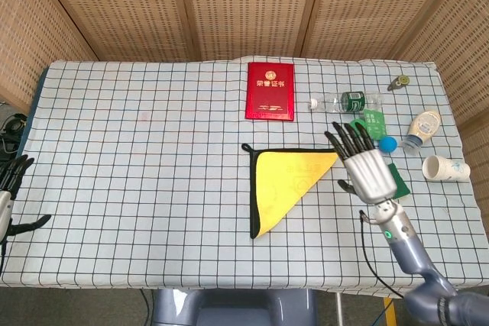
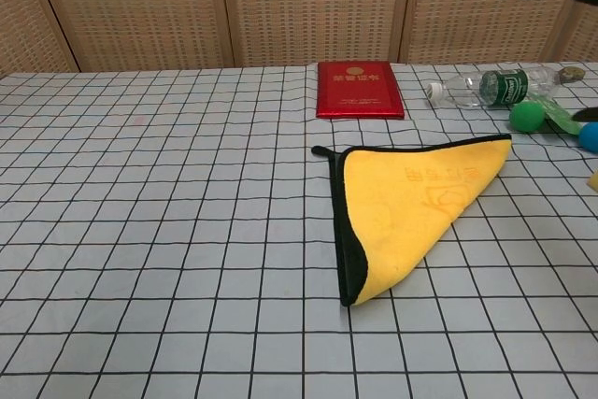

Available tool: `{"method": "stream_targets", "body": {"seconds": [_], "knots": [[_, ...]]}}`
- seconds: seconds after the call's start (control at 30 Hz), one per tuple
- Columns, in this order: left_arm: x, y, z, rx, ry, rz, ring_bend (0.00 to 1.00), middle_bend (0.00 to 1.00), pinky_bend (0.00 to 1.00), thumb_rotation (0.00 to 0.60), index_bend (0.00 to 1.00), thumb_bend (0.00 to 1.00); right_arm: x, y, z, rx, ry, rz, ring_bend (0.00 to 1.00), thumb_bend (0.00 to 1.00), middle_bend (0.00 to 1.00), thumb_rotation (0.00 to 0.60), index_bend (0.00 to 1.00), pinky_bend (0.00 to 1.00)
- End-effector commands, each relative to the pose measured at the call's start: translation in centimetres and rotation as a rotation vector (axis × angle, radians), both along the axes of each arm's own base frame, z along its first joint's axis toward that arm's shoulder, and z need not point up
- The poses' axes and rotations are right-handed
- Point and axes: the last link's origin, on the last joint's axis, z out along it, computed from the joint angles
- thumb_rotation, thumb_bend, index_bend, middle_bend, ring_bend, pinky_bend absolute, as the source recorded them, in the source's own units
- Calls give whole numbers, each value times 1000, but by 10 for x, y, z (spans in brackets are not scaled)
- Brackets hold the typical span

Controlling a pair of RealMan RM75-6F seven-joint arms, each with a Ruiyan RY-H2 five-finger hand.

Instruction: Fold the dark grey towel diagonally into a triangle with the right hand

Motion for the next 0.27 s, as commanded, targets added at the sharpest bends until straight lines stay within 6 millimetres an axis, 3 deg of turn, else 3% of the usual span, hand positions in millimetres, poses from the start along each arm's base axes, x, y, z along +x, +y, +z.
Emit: {"method": "stream_targets", "body": {"seconds": [0.03,0.1,0.27], "knots": [[2,-3,0,5,2,-8,0,0,0,600,0,0,-32,43,19,-6,-55,-71,0,0,0,600,42,0],[3,-5,-1,7,2,-13,0,0,0,600,0,0,-47,60,27,-12,-84,-103,0,0,0,600,34,0],[5,-8,0,17,-1,-24,0,0,0,600,0,0,-70,79,37,-45,-100,-130,0,0,0,600,28,0]]}}
